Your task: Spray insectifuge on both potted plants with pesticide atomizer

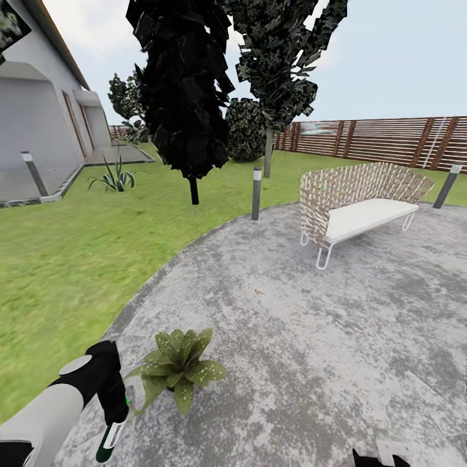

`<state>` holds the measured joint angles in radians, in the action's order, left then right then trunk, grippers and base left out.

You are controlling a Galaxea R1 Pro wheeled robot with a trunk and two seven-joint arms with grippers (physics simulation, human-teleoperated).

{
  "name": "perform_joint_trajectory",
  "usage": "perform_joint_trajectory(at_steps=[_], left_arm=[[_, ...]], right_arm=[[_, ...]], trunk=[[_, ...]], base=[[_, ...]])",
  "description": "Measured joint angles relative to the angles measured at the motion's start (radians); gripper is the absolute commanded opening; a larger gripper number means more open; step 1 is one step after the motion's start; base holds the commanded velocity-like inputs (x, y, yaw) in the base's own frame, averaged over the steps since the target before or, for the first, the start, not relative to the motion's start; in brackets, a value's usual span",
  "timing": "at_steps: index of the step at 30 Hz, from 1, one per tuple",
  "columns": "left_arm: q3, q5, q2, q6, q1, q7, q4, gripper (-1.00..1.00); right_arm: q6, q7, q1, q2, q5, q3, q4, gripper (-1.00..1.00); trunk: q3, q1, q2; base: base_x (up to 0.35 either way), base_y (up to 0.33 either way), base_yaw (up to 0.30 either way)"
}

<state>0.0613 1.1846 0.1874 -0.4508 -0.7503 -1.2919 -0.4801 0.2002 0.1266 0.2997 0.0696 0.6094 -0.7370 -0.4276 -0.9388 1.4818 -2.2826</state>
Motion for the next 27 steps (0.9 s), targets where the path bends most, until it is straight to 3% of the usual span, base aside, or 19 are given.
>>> perform_joint_trajectory(at_steps=[7,14,21,27], left_arm=[[0.0,-0.002,-0.004,-0.006,-0.001,0.0,-0.01,-1.0],[0.0,-0.002,-0.009,-0.008,-0.001,0.001,-0.012,-1.0],[0.002,-0.001,-0.009,-0.006,-0.001,0.003,-0.006,-1.0],[-0.004,-0.004,0.003,-0.004,0.009,0.058,0.003,-1.0]], right_arm=[[0.0,0.0,0.0,0.0,0.0,0.0,-0.001,1.0],[-0.001,0.0,0.0,0.0,0.0,0.0,0.0,1.0],[0.0,0.0,0.0,0.0,0.0,0.0,-0.001,1.0],[0.001,0.001,0.0,0.0,0.003,0.0,-0.001,1.0]], trunk=[[0.0,0.0,0.0],[0.0,-0.001,0.0],[0.0,-0.001,0.0],[0.0,0.0,0.0]], base=[[-0.101,0.098,0.0],[0.197,0.198,-0.004],[0.084,0.069,-0.186],[0.001,0.001,-0.012]])
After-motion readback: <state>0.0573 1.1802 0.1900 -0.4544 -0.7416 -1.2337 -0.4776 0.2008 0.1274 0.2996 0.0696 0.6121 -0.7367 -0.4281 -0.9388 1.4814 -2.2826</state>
